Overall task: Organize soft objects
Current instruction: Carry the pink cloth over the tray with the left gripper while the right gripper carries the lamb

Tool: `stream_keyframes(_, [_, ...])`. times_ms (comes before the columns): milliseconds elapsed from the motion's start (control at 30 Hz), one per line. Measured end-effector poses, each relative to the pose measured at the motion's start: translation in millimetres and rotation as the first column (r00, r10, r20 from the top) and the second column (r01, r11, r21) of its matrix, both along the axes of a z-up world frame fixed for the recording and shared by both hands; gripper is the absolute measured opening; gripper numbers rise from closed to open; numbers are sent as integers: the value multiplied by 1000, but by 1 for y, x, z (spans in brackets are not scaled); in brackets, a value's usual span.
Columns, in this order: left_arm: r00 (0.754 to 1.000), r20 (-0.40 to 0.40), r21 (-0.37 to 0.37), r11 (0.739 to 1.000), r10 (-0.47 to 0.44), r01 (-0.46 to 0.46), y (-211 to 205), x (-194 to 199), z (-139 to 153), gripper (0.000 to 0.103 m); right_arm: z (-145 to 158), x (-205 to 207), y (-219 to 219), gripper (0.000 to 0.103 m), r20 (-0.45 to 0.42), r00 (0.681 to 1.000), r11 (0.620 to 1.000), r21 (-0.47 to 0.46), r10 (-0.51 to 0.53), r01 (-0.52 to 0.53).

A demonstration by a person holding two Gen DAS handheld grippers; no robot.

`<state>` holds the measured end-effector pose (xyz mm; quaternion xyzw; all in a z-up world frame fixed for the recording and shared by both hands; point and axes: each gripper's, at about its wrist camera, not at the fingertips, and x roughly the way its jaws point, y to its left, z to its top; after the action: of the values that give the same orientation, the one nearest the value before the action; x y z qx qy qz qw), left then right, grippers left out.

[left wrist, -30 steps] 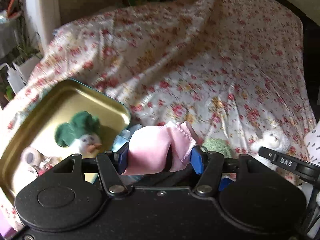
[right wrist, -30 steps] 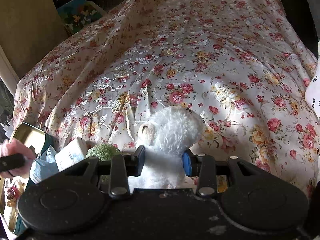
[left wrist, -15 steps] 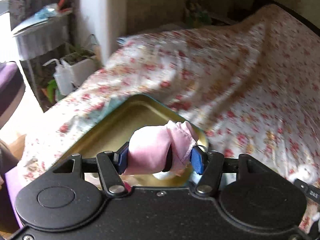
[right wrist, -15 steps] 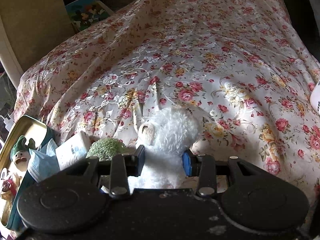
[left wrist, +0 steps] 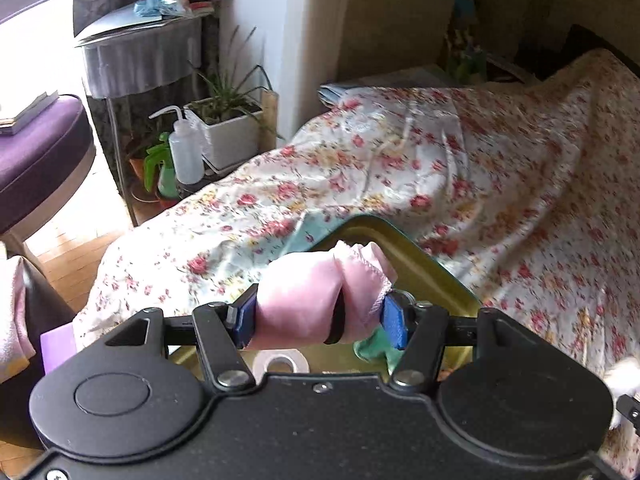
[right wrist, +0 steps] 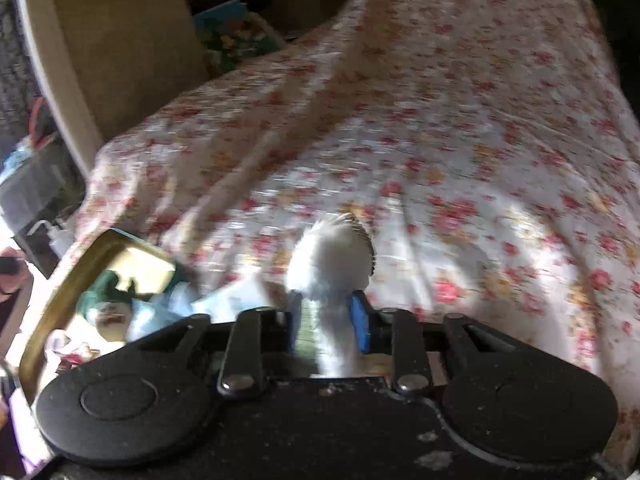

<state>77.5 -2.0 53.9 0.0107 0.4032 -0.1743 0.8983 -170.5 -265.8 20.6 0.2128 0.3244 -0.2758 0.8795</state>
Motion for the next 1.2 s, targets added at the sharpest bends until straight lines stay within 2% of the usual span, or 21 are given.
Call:
stream_keyframes(33, [1000, 0, 2, 1000, 5, -5, 0, 1, -1, 57, 4, 5, 3, 10, 16, 1000, 1000, 11, 22, -22])
stream_keyframes(67, [1000, -2, 3, 1000, 8, -8, 0, 3, -2, 57, 7, 11, 6, 10, 38, 998, 998, 29, 49, -50])
stream_keyframes(133, [1000, -15, 2, 1000, 10, -10, 0, 5, -4, 57, 12, 23, 9, 11, 39, 997, 996, 51, 68, -70])
stream_keyframes(233, [1000, -25, -8, 1000, -3, 3, 0, 4, -5, 57, 14, 36, 3, 13, 12, 999, 998, 51, 41, -42])
stream_keyframes(267, [1000, -20, -6, 1000, -10, 10, -1, 2, -4, 57, 12, 39, 0, 18, -10, 1000, 998, 50, 26, -25])
stream_keyframes(300, [1000, -14, -3, 1000, -15, 15, -2, 0, -3, 57, 9, 40, -5, 25, -35, 999, 999, 54, 11, -9])
stream_keyframes(333, [1000, -9, -1, 1000, -21, 21, -3, -1, -3, 57, 5, 42, -10, 49, -65, 998, 998, 62, -3, 8])
stream_keyframes(367, [1000, -6, -1, 1000, -31, 31, -5, -3, -3, 57, 1, 41, -14, 60, -79, 997, 998, 68, -10, 15])
stream_keyframes(433, [999, -12, 0, 999, -38, 38, -8, -3, -3, 57, -7, 42, -20, 65, -106, 994, 997, 67, -31, 38])
stream_keyframes(467, [999, -16, -3, 999, -42, 42, -10, -3, -3, 57, -10, 44, -22, 79, -113, 993, 997, 65, -36, 44])
stream_keyframes(500, [999, -20, -6, 999, -47, 47, -11, -4, -3, 57, -13, 46, -23, 100, -110, 993, 997, 61, -41, 48])
stream_keyframes(533, [999, -22, -8, 999, -49, 49, -13, -4, -3, 57, -15, 48, -24, 103, -98, 994, 997, 51, -45, 50])
stream_keyframes(600, [998, -23, -4, 999, -55, 54, -16, -6, -3, 57, -16, 56, -24, 102, -79, 996, 999, 4, -52, 52])
stream_keyframes(733, [997, -26, 8, 997, -73, 74, -25, -8, -5, 57, -26, 83, -23, 102, -148, 989, 999, -48, 10, -18])
stream_keyframes(833, [996, -25, 18, 996, -85, 86, -31, -10, -6, 57, -37, 98, -24, 98, -193, 980, 997, -48, 49, -59])
stream_keyframes(867, [996, -27, 17, 996, -90, 90, -32, -11, -6, 57, -42, 102, -25, 90, -206, 977, 997, -37, 59, -68])
stream_keyframes(967, [995, -24, 18, 995, -96, 97, -34, -12, -5, 57, -54, 109, -31, 54, -248, 966, 997, 10, 80, -80])
stream_keyframes(1033, [995, -24, 19, 995, -96, 96, -35, -12, -6, 57, -58, 107, -34, 41, -250, 963, 995, 47, 101, -92])
stream_keyframes(1100, [995, -29, 20, 995, -94, 95, -35, -11, -7, 57, -53, 102, -33, 34, -224, 968, 993, 49, 114, -105])
stream_keyframes(1200, [996, -33, 22, 996, -86, 87, -35, -9, -7, 57, -36, 92, -32, 32, -194, 976, 995, 24, 96, -93])
